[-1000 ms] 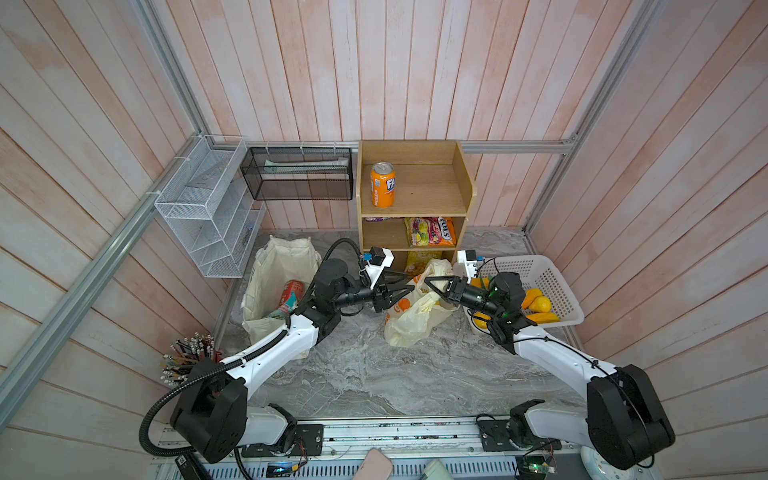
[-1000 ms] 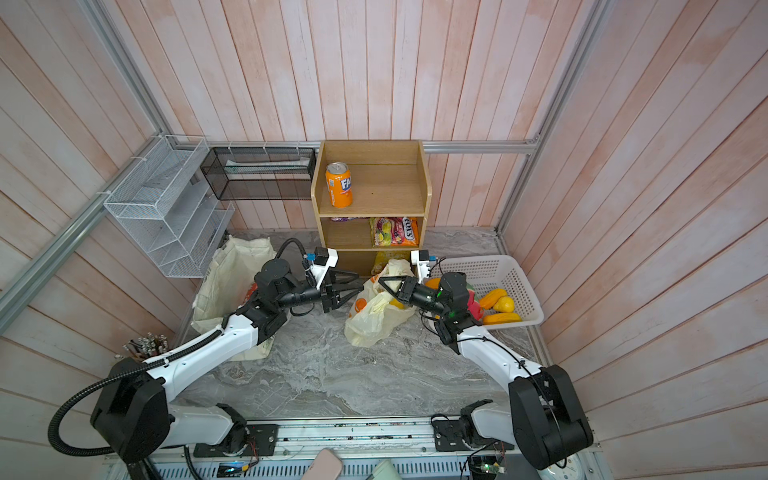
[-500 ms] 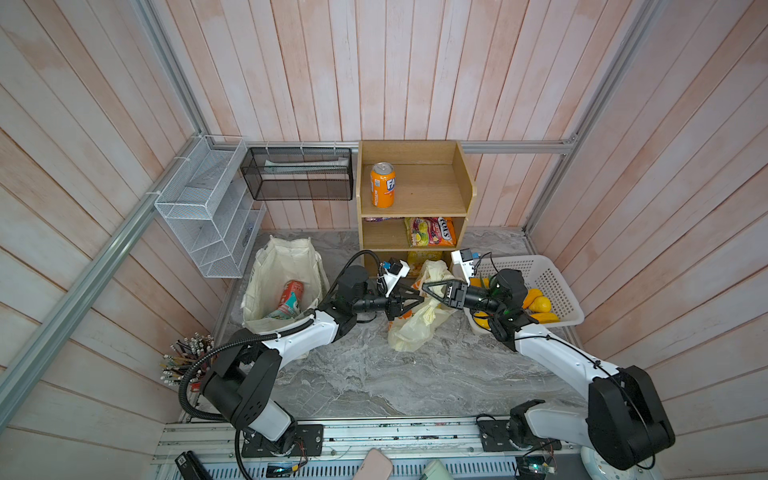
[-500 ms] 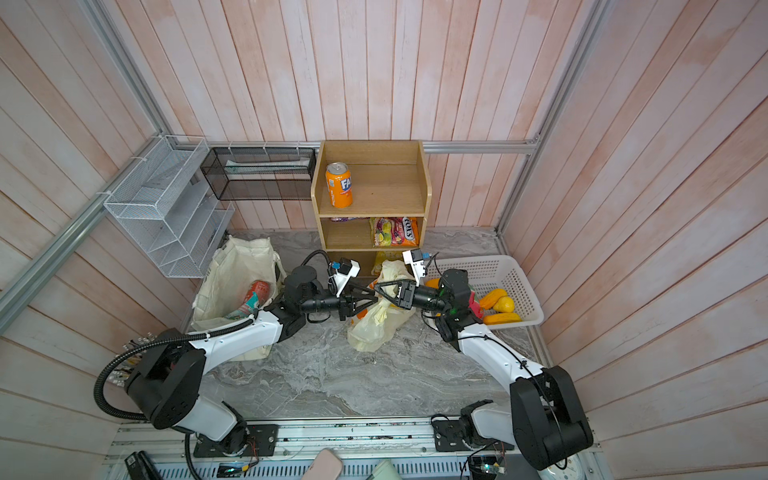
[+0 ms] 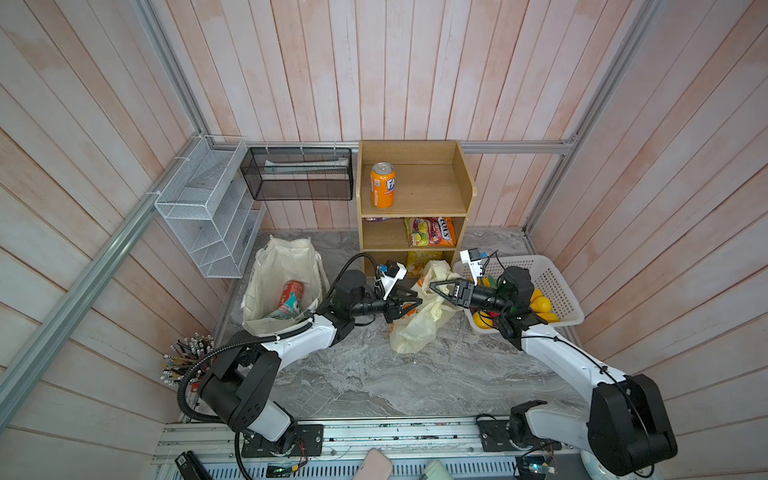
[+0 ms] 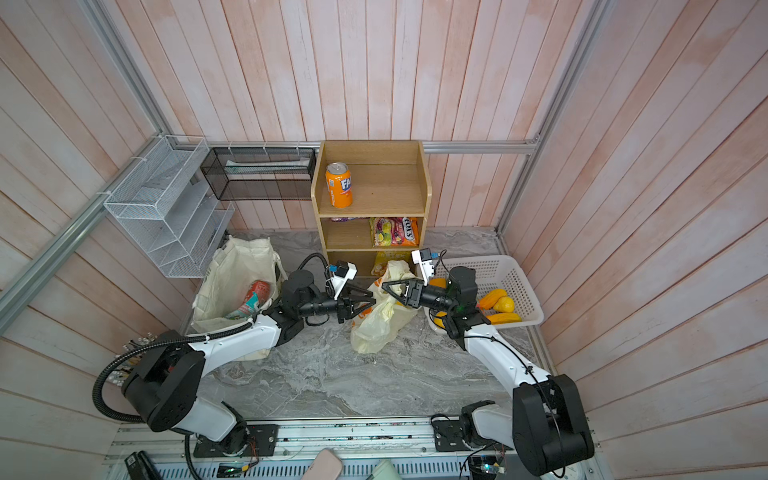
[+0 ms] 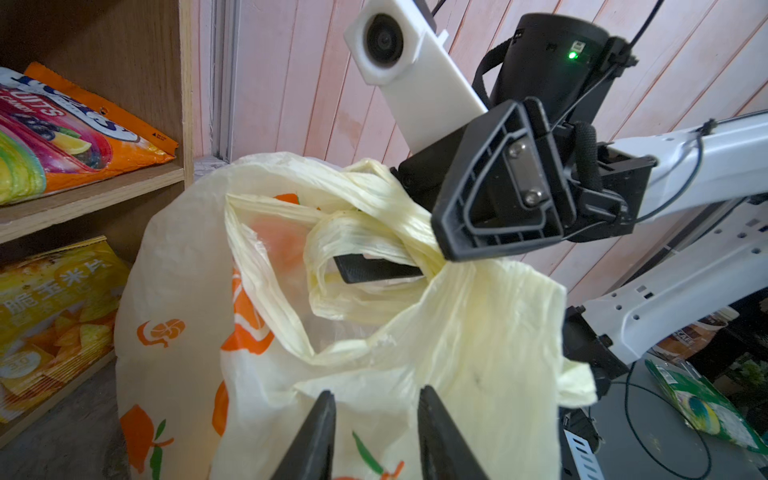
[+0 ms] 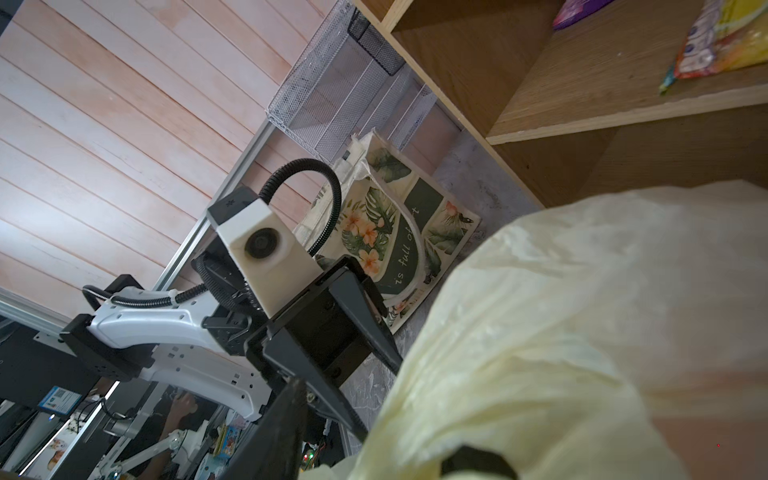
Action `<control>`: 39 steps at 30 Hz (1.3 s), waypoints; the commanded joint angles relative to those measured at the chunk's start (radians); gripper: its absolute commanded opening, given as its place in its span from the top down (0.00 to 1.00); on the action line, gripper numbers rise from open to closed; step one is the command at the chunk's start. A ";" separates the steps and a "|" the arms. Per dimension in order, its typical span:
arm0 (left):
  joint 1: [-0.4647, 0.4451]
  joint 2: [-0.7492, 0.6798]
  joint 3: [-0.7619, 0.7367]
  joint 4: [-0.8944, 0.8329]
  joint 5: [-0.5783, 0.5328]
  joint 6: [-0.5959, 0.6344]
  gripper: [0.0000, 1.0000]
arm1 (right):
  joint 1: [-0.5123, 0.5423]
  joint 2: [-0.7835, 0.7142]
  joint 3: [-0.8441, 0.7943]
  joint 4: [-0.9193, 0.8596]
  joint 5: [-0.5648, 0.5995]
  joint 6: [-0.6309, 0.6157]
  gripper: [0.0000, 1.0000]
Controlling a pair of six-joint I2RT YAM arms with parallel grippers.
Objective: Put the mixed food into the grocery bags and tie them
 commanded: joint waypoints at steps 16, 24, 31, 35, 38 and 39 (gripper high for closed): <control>-0.129 -0.113 0.077 -0.109 -0.195 0.126 0.54 | -0.012 -0.016 0.019 0.043 0.072 0.224 0.36; -0.154 -0.076 0.135 -0.117 -0.229 0.155 0.51 | -0.012 -0.030 0.009 0.047 0.102 0.275 0.35; -0.162 -0.021 0.190 -0.157 -0.260 0.175 0.51 | -0.012 -0.033 -0.007 0.074 0.111 0.301 0.35; -0.165 0.015 0.215 -0.170 -0.263 0.184 0.54 | -0.012 -0.030 -0.019 0.097 0.115 0.319 0.35; -0.167 0.033 0.222 -0.169 -0.258 0.189 0.67 | -0.013 -0.025 -0.023 0.111 0.115 0.334 0.35; -0.168 0.036 0.222 -0.169 -0.260 0.189 0.74 | -0.012 -0.023 -0.022 0.113 0.115 0.338 0.35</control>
